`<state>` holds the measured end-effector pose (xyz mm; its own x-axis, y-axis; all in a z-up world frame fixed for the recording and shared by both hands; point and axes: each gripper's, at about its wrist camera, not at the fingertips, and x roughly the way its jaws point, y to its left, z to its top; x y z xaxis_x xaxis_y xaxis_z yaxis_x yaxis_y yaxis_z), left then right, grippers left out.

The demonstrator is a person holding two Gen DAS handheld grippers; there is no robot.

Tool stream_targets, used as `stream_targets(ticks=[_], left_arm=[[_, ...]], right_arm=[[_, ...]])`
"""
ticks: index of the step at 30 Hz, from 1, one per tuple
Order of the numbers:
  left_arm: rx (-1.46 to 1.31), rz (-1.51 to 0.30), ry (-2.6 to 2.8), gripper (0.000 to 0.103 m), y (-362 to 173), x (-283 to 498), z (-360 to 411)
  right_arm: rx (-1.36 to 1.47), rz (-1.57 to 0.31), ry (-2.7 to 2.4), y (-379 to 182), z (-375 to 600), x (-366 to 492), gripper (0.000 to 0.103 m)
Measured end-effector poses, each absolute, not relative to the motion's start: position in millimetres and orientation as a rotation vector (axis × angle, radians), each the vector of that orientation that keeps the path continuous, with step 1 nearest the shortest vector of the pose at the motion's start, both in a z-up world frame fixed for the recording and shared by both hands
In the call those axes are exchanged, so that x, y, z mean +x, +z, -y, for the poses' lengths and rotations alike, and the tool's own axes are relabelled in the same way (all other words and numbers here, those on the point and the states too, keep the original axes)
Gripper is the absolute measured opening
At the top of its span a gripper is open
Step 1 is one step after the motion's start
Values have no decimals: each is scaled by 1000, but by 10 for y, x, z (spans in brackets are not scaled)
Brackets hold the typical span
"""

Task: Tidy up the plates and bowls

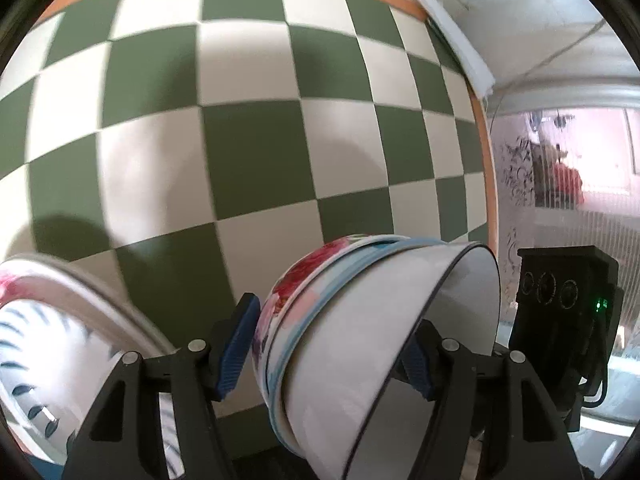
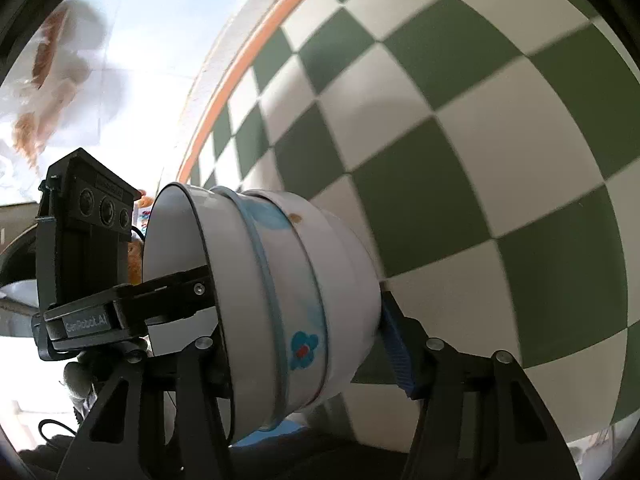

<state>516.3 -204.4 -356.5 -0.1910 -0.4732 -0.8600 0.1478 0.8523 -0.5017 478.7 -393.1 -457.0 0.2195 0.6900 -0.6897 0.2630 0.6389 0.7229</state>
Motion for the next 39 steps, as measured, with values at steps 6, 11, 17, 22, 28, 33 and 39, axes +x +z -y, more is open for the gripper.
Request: stream_targets(ticks=[6,11,17,22,28,33,39], left_arm=[[-306,-1618,-523,63,-3275,5209,1617],[-333,-1582,-472,63,-3143,5232,1153],[-377,-1572,-405,63,-3188,5155,611],[-413,-1588,-352,63,-3344,5068,226],[-452,-1618,-319,64,-3607,4972,27],[-442,-1620,-320,64,-3678,4937,-11],[-431,-1612,-317,64,-3673,4929,15]], right_arm=[[822,-1353,431,-4269,3507,4962,58],[783,-1359,494,-4152,3027,5094,57],[735,-1396,561,-4213,2469,5134,57],[709,-1441,599,-4378,2045,5152,57],[673,-1493,608,-4588,1832,5088,57],[667,-1510,604,-4699,1753,5073,57],[666,-1507,603,-4693,1765,5099,57]])
